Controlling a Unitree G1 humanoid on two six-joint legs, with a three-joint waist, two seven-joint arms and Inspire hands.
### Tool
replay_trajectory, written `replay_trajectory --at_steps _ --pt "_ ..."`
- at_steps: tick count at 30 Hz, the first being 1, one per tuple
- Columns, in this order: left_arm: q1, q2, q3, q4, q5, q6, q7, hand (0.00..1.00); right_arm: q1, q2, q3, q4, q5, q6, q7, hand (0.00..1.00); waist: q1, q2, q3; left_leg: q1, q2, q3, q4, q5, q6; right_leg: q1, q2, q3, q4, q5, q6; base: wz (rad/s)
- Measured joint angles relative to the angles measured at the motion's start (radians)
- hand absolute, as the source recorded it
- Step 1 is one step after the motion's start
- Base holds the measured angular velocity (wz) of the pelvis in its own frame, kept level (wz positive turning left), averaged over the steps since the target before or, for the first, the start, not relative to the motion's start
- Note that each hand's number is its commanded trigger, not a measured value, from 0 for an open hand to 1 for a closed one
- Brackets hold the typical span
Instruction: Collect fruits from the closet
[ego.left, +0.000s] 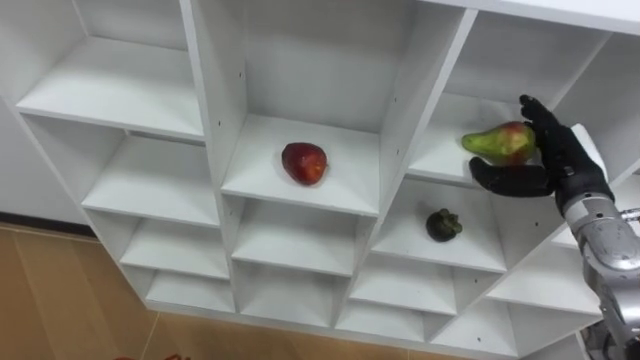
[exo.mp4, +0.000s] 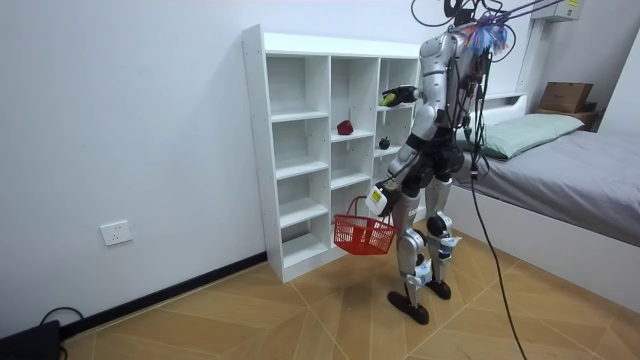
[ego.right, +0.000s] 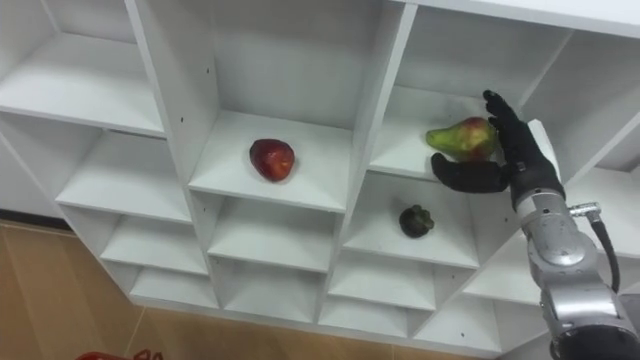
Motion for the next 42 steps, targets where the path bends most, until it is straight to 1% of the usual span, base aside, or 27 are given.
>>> replay_trajectory --at_steps 5,7,10,14,16,18,20,22,24,25,26,27,28,29,31,32,34,36,37,38,40,42 --pt "-0.005 0.004 -0.006 0.000 0.012 0.001 -0.004 1.00 -0.030 -0.007 0.000 0.009 -0.049 -0.001 -0.006 1.00 0.000 -0.001 -0.0007 0.000 0.000 0.000 0.000 0.000 0.000 0.000 0.000 0.002 0.000 0.000 0.000 0.00" --pt "-0.006 0.007 -0.006 0.000 0.012 0.002 -0.005 1.00 -0.034 -0.011 0.000 0.015 -0.053 0.000 -0.010 1.00 0.001 -0.005 -0.0032 0.000 0.000 -0.002 -0.001 0.000 0.000 0.002 0.000 0.002 0.000 0.000 0.000 0.02" --pt "-0.008 0.007 -0.006 0.000 0.011 0.010 -0.005 1.00 -0.046 -0.011 0.003 0.035 -0.054 -0.001 -0.011 1.00 0.001 -0.007 -0.0048 0.001 0.000 -0.006 0.000 0.000 0.000 0.005 0.001 0.001 0.000 0.000 0.000 0.05" --pt "-0.008 0.008 -0.006 -0.012 0.011 0.018 -0.005 1.00 -0.051 -0.010 0.002 0.041 -0.061 0.003 -0.010 1.00 -0.001 -0.007 -0.0047 -0.002 0.000 -0.017 -0.001 0.000 0.000 0.005 0.001 -0.002 0.000 0.000 0.000 0.06" --pt "-0.010 0.008 -0.006 -0.019 0.011 0.020 -0.005 1.00 -0.051 -0.009 0.003 0.038 -0.083 0.015 -0.010 1.00 0.005 -0.006 -0.0051 -0.003 0.000 -0.023 -0.001 0.000 0.000 0.005 0.002 -0.006 0.001 0.000 0.000 0.06" --pt "-0.013 0.007 -0.006 -0.021 0.015 0.020 -0.006 1.00 -0.050 -0.009 0.002 0.037 -0.086 0.022 -0.009 1.00 0.018 -0.005 -0.0048 -0.004 0.000 -0.024 -0.001 0.000 -0.001 0.005 0.001 -0.020 0.001 0.000 0.000 0.00" --pt "-0.015 0.007 -0.006 -0.021 0.017 0.020 -0.007 1.00 -0.048 -0.006 0.001 0.035 -0.082 0.021 -0.012 1.00 0.021 -0.001 -0.0059 -0.003 0.000 -0.021 0.001 0.000 -0.001 0.004 0.000 -0.025 0.000 0.000 0.000 0.00" --pt "-0.016 0.007 -0.015 -0.017 0.009 0.020 -0.004 1.00 -0.046 -0.003 0.012 0.032 -0.043 0.015 -0.011 1.00 0.022 0.009 -0.0092 -0.001 0.000 -0.021 0.001 0.000 -0.001 0.006 -0.001 -0.026 0.000 0.000 0.000 0.00" --pt "-0.017 0.007 -0.022 -0.017 0.009 0.017 -0.002 1.00 -0.045 -0.002 0.013 0.032 -0.021 0.008 -0.012 1.00 0.022 0.017 -0.0083 -0.001 -0.001 -0.020 0.001 0.000 0.000 0.006 -0.001 -0.025 0.000 0.000 0.000 0.00" --pt "-0.017 0.007 -0.024 -0.017 0.010 0.013 0.000 1.00 -0.045 -0.001 0.013 0.029 -0.014 0.003 -0.012 1.00 0.021 0.017 -0.0096 -0.001 -0.001 -0.019 0.001 0.000 0.000 0.006 -0.001 -0.025 0.000 0.000 0.000 0.00" --pt "-0.017 0.007 -0.024 -0.017 0.010 0.012 0.000 1.00 -0.043 -0.001 0.012 0.023 -0.014 0.001 -0.012 1.00 0.020 0.018 -0.0093 -0.001 -0.001 -0.020 0.001 0.000 0.000 0.006 -0.001 -0.025 0.000 0.000 0.000 0.00" --pt "-0.017 0.007 -0.023 -0.017 0.010 0.010 0.000 1.00 -0.032 -0.001 0.011 -0.002 -0.014 0.002 -0.011 1.00 0.019 0.022 -0.0070 -0.003 0.000 -0.020 0.001 0.000 0.000 0.006 -0.001 -0.025 0.000 0.000 0.000 0.00" --pt "-0.017 0.006 -0.023 -0.017 0.010 0.010 0.000 1.00 -0.015 -0.001 0.011 -0.033 -0.013 0.001 -0.011 1.00 0.018 0.025 -0.0072 -0.007 0.000 -0.021 0.001 0.000 -0.001 0.003 0.000 -0.025 0.000 0.000 0.000 0.00" --pt "-0.016 0.006 -0.023 -0.018 0.010 0.010 0.000 1.00 -0.005 -0.001 0.011 -0.050 -0.013 0.001 -0.011 1.00 0.018 0.027 -0.0085 -0.009 0.000 -0.021 0.001 0.000 -0.001 0.000 0.000 -0.025 0.000 0.000 0.000 0.00" --pt "-0.018 0.005 -0.023 -0.018 0.009 0.009 0.000 1.00 0.039 0.001 0.010 -0.121 -0.015 0.002 -0.011 1.00 0.014 0.031 -0.0148 -0.019 0.000 -0.023 0.005 0.000 -0.001 -0.010 -0.001 -0.025 0.001 0.000 0.000 0.00" --pt "-0.018 0.005 -0.022 -0.018 0.009 0.008 0.001 1.00 0.052 0.001 0.010 -0.141 -0.018 0.002 -0.011 1.00 0.014 0.032 -0.0152 -0.020 -0.001 -0.024 0.008 0.001 -0.002 -0.010 -0.001 -0.025 0.000 0.000 0.000 0.00" --pt "-0.018 0.002 -0.017 -0.021 0.010 0.006 0.002 1.00 0.111 0.003 0.010 -0.228 -0.067 0.001 -0.013 1.00 0.017 0.034 -0.0161 -0.019 -0.001 -0.023 0.009 0.001 -0.002 -0.011 -0.002 -0.025 0.000 0.000 0.000 0.00" --pt "-0.016 -0.004 -0.002 -0.035 0.011 0.006 0.001 1.00 0.151 0.006 0.008 -0.294 -0.105 0.001 -0.011 1.00 0.016 0.034 -0.0161 -0.020 0.000 -0.020 0.009 0.001 -0.001 -0.011 -0.005 -0.025 0.000 0.000 0.000 0.00" --pt "-0.018 -0.011 0.010 -0.040 0.009 0.005 0.003 1.00 0.176 0.016 0.007 -0.340 -0.122 0.002 -0.008 1.00 0.014 0.034 -0.0159 -0.021 0.000 -0.016 0.009 0.001 -0.001 -0.012 -0.006 -0.021 0.000 0.000 0.000 -0.07" --pt "-0.024 -0.016 0.009 -0.041 0.009 0.005 0.006 1.00 0.192 0.029 0.007 -0.375 -0.133 0.002 0.002 1.00 0.013 0.036 -0.0154 -0.021 0.001 -0.010 0.010 0.001 -0.001 -0.015 -0.006 -0.016 0.002 0.000 0.000 -0.10" --pt "-0.040 -0.021 0.007 -0.041 0.009 0.003 0.006 1.00 0.212 0.043 0.007 -0.419 -0.133 0.002 0.021 1.00 0.009 0.038 -0.0139 -0.025 0.000 -0.003 0.008 0.001 0.000 -0.024 -0.004 -0.003 0.003 0.000 0.000 -0.10" --pt "-0.049 -0.022 0.006 -0.050 0.009 -0.004 0.006 1.00 0.228 0.046 0.008 -0.454 -0.132 0.002 0.042 1.00 0.002 0.041 -0.0125 -0.031 0.000 0.003 0.007 0.002 0.000 -0.031 -0.003 0.004 0.005 0.001 0.000 -0.07"
